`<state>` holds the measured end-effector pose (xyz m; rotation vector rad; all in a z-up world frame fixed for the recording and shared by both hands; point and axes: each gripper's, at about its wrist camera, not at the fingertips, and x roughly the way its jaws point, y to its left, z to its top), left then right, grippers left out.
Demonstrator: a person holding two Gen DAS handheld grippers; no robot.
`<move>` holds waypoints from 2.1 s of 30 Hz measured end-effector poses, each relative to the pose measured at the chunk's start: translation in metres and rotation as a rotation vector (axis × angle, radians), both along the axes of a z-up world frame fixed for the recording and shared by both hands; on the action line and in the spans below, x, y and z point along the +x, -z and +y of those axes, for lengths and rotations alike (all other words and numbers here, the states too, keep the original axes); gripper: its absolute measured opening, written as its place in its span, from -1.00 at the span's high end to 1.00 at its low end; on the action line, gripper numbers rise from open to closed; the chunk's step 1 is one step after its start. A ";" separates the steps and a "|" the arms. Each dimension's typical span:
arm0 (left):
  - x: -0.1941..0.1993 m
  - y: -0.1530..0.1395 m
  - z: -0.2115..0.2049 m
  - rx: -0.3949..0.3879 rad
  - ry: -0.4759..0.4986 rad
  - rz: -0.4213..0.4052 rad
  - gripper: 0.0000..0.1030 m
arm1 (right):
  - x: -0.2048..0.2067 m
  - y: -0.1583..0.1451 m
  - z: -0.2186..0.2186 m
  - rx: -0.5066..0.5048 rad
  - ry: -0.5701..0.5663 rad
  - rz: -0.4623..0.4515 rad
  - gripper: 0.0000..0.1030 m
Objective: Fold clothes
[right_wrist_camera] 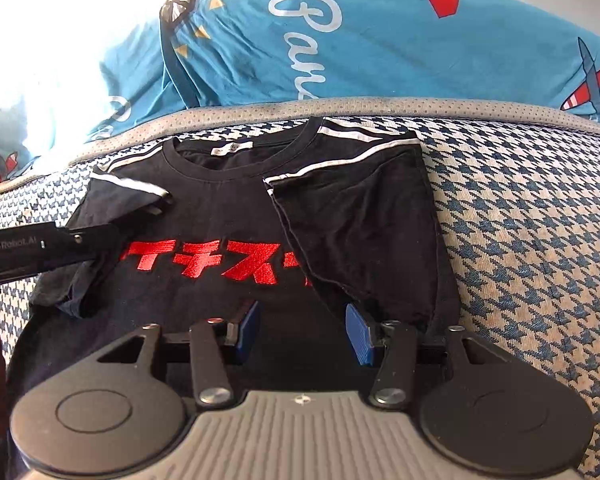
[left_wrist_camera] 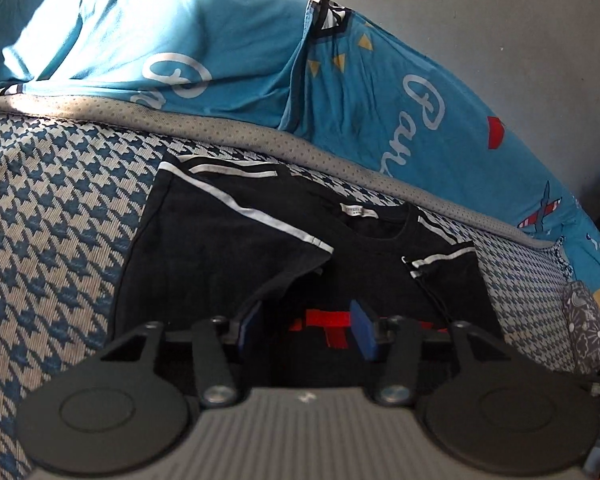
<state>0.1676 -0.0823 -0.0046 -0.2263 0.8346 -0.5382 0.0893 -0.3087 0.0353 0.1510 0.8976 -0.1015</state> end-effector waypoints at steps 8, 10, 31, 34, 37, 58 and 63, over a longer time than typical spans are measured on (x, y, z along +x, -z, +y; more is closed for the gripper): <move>0.008 -0.020 0.025 -0.016 -0.137 -0.047 -0.38 | -0.010 -0.022 -0.013 0.149 -0.088 -0.142 0.08; 0.011 -0.021 0.030 0.030 -0.188 -0.058 -0.43 | -0.013 -0.028 -0.022 0.120 -0.052 -0.178 0.08; 0.008 0.012 0.010 0.348 -0.181 -0.039 -0.53 | -0.001 0.003 -0.038 -0.027 -0.017 -0.103 0.52; 0.004 0.018 0.006 0.384 -0.176 -0.040 -0.64 | 0.002 0.015 -0.032 -0.026 -0.045 -0.041 0.52; -0.001 0.020 0.001 0.416 -0.166 -0.057 -0.68 | 0.001 0.022 -0.026 -0.045 -0.074 -0.025 0.51; -0.025 0.000 -0.002 0.447 -0.165 -0.038 -0.99 | -0.012 -0.005 -0.060 0.098 -0.015 -0.080 0.44; -0.034 -0.026 0.009 0.397 -0.176 -0.052 -0.99 | -0.012 -0.003 -0.100 0.186 0.137 -0.077 0.44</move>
